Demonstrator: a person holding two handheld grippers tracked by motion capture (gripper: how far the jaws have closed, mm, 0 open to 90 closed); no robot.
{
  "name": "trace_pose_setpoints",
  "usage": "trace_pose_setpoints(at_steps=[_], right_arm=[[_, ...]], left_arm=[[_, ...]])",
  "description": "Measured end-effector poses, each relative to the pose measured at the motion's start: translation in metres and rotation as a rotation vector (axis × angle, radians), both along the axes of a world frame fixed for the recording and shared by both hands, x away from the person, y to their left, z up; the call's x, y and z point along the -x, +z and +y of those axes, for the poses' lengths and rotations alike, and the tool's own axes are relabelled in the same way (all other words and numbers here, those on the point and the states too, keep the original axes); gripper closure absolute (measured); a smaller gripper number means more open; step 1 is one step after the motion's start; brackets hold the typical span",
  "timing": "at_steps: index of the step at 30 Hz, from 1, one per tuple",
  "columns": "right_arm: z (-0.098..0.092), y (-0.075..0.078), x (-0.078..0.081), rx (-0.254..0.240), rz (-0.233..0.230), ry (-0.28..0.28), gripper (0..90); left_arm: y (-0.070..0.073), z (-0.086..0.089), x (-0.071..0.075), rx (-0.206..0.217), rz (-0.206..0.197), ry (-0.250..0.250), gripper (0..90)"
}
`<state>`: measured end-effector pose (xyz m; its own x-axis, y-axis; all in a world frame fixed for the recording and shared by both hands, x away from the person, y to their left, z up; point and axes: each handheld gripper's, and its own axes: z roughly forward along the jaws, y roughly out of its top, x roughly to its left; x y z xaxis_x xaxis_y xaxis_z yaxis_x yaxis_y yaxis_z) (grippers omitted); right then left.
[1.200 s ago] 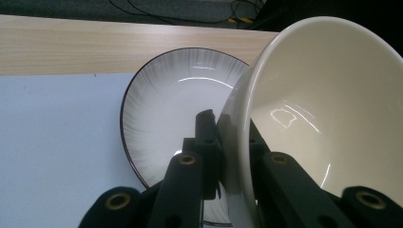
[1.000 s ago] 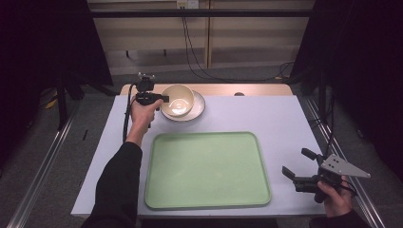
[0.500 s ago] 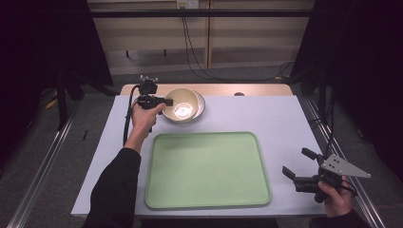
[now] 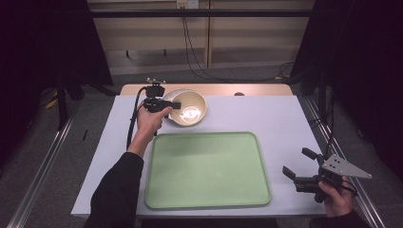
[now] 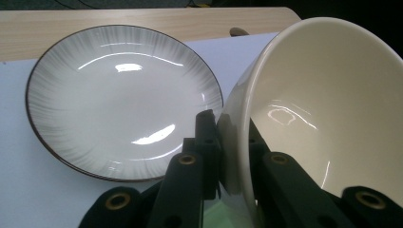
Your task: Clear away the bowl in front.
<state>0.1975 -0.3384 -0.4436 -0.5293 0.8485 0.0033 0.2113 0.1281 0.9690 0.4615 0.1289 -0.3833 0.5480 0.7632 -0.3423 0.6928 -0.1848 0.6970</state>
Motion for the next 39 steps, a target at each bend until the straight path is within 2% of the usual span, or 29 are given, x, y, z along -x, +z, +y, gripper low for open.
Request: trace_pose_setpoints(at_steps=[5, 16, 17, 21, 24, 28, 39], right_arm=[[0.001, 0.0, 0.0, -0.008, 0.002, -0.002, 1.5], [0.001, 0.0, 0.0, -0.008, 0.004, 0.002, 1.5], [0.001, 0.0, 0.0, -0.008, 0.005, 0.003, 1.5], [0.001, 0.0, 0.0, -0.008, 0.001, 0.0, 1.5], [0.001, 0.0, 0.0, -0.008, 0.0, 0.0, 1.5], [0.001, 0.0, 0.0, -0.009, 0.002, 0.001, 1.5], [0.001, 0.0, 0.0, -0.009, 0.001, 0.002, 1.5]], left_arm=[[0.001, -0.006, 0.006, 0.011, -0.002, -0.031, 83.4], [0.0, -0.029, 0.017, 0.006, 0.002, -0.098, 83.4], [0.0, -0.031, 0.017, 0.021, 0.003, -0.094, 83.4], [0.001, -0.037, 0.019, 0.002, 0.003, -0.115, 83.3], [0.001, -0.041, 0.02, 0.015, 0.008, -0.134, 83.3], [0.0, -0.05, 0.024, 0.001, 0.009, -0.156, 83.4], [-0.005, -0.078, 0.027, 0.016, 0.024, -0.203, 83.4]])
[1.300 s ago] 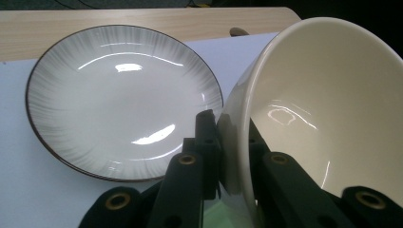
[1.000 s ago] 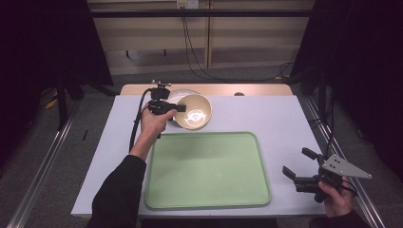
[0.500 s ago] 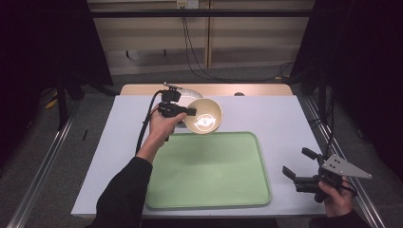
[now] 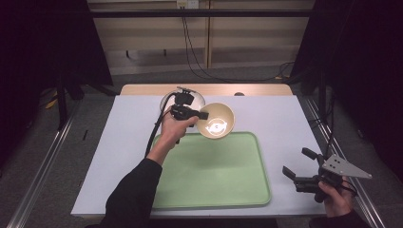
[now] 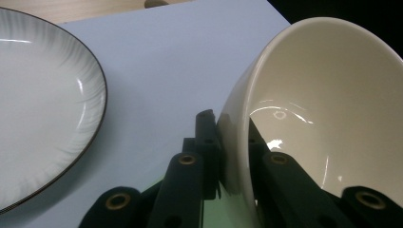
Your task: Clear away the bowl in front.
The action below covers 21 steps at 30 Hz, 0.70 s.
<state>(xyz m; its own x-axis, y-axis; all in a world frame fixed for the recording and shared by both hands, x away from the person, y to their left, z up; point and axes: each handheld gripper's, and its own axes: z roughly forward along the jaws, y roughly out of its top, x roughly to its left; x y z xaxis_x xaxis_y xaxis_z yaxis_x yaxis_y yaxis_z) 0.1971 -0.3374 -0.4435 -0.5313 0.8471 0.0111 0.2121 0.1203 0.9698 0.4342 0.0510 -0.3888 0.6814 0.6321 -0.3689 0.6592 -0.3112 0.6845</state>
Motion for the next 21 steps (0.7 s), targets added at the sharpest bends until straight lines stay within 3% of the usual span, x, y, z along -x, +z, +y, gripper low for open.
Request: trace_pose_setpoints(at_steps=[16, 21], right_arm=[[0.0, 0.0, 0.0, 0.002, -0.005, 0.002, 1.5], [-0.001, 0.001, 0.001, 0.003, -0.008, 0.001, 1.5]], left_arm=[[-0.01, -0.053, 0.004, 0.001, 0.037, -0.071, 83.4], [-0.018, -0.066, 0.004, -0.026, 0.048, -0.089, 83.4]])
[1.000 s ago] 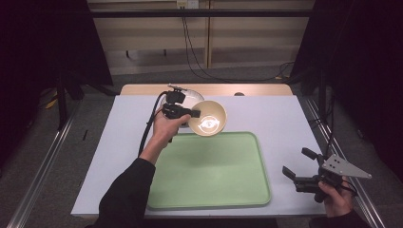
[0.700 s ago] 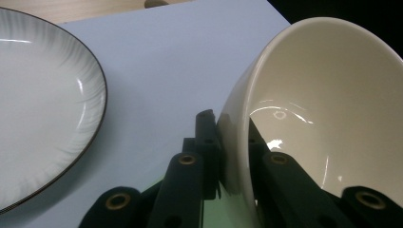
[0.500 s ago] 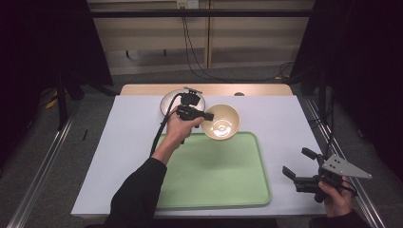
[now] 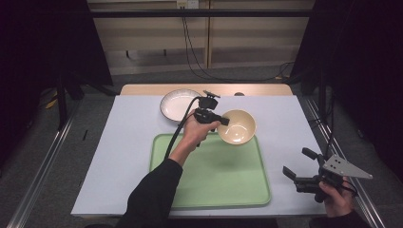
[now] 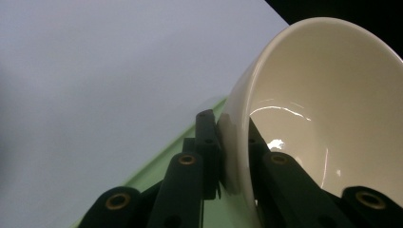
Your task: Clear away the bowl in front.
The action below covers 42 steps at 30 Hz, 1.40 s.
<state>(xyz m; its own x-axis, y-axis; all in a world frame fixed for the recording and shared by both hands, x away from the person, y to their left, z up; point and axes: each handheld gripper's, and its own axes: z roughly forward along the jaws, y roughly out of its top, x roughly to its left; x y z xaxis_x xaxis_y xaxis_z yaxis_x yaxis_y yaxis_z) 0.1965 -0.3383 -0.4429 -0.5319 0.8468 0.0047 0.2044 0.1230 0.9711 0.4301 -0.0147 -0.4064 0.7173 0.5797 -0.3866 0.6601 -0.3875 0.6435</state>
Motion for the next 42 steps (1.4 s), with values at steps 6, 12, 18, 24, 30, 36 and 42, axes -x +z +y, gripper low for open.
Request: trace_pose_setpoints(at_steps=[6, 12, 18, 24, 30, 36, 42], right_arm=[[0.0, 0.0, 0.0, 0.002, 0.001, -0.002, 1.5], [0.0, 0.0, 0.0, 0.002, 0.0, 0.003, 1.5], [0.0, -0.001, -0.001, 0.01, 0.007, 0.011, 1.5], [0.0, -0.001, -0.001, 0.01, 0.003, 0.005, 1.5], [0.0, -0.002, -0.002, 0.018, -0.002, 0.004, 1.5], [0.0, -0.002, -0.001, 0.007, 0.003, 0.004, 1.5], [0.0, -0.002, -0.001, 0.008, 0.004, 0.008, 1.5]], left_arm=[[-0.011, -0.01, -0.003, -0.01, 0.025, 0.009, 83.4], [-0.019, -0.018, -0.006, -0.042, 0.039, -0.004, 83.4], [-0.029, -0.027, -0.005, -0.06, 0.053, -0.019, 83.3], [-0.039, -0.034, -0.006, -0.09, 0.065, -0.01, 83.3], [-0.047, -0.041, -0.008, -0.106, 0.08, -0.01, 83.0], [-0.05, -0.041, -0.01, -0.103, 0.087, -0.002, 82.8], [-0.05, -0.045, -0.009, -0.088, 0.072, 0.011, 81.9]])
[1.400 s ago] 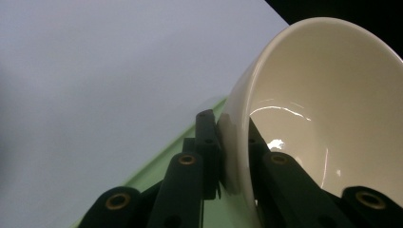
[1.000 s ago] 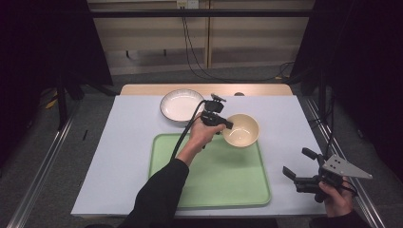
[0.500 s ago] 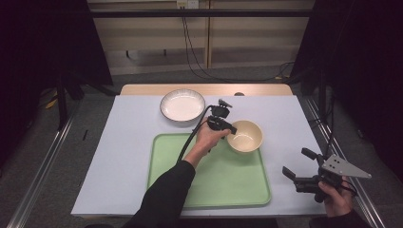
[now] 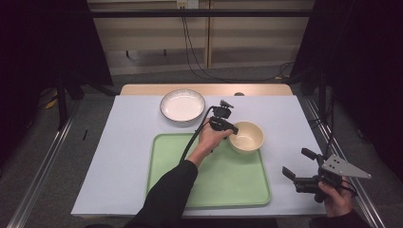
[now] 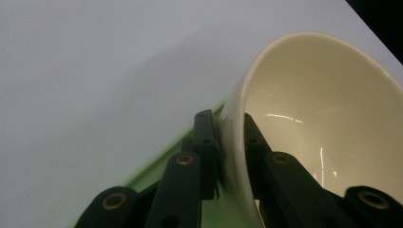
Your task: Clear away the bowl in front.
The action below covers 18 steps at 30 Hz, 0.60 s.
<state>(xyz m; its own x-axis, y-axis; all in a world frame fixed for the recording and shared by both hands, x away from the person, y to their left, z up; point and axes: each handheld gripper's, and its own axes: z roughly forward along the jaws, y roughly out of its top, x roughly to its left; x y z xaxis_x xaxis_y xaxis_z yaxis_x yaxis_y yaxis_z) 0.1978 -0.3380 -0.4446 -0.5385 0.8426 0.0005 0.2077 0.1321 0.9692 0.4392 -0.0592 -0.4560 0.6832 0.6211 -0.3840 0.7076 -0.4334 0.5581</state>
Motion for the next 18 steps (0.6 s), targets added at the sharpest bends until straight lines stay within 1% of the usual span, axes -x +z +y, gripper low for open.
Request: trace_pose_setpoints(at_steps=[5, 8, 9, 10, 12, 13, 14, 15, 17, 18], right_arm=[[-0.0001, 0.0, 0.0, 0.003, -0.001, 0.001, 1.5], [-0.0003, 0.0001, -0.0001, 0.001, -0.001, -0.001, 1.5], [-0.0003, 0.0002, 0.0, 0.002, -0.003, 0.0, 1.5], [-0.0003, 0.0006, 0.0008, -0.003, 0.003, 0.001, 1.5], [-0.0006, 0.0005, 0.0003, 0.0, -0.002, -0.002, 1.5], [-0.0003, 0.0004, 0.0004, -0.002, 0.0, -0.001, 1.5], [-0.0006, 0.0006, 0.0006, 0.0, 0.0, 0.003, 1.5], [-0.0004, 0.0006, 0.0007, -0.002, 0.003, 0.001, 1.5], [-0.001, 0.0007, 0.0005, 0.001, -0.003, -0.001, 1.5], [-0.001, 0.0008, 0.0006, 0.001, -0.004, -0.001, 1.5]], left_arm=[[-0.0004, -0.0005, 0.0006, -0.002, -0.024, -0.013, 81.5], [-0.002, -0.0014, 0.0019, 0.009, -0.031, -0.006, 81.1], [-0.0026, -0.0029, 0.0035, 0.026, -0.03, 0.018, 81.0], [-0.0027, -0.0014, 0.0028, 0.004, -0.048, -0.01, 80.9], [-0.0033, -0.0007, 0.0039, 0.017, -0.048, -0.008, 80.2], [-0.0035, -0.0006, 0.0042, 0.014, -0.052, -0.013, 79.7], [-0.0033, -0.0003, 0.0041, 0.003, -0.067, -0.027, 78.8], [-0.0032, -0.0006, 0.0047, 0.003, -0.082, -0.022, 76.5], [-0.0037, -0.0001, 0.0048, 0.008, -0.091, -0.034, 75.5], [-0.0044, -0.0008, 0.0056, 0.016, -0.099, -0.016, 73.6]])
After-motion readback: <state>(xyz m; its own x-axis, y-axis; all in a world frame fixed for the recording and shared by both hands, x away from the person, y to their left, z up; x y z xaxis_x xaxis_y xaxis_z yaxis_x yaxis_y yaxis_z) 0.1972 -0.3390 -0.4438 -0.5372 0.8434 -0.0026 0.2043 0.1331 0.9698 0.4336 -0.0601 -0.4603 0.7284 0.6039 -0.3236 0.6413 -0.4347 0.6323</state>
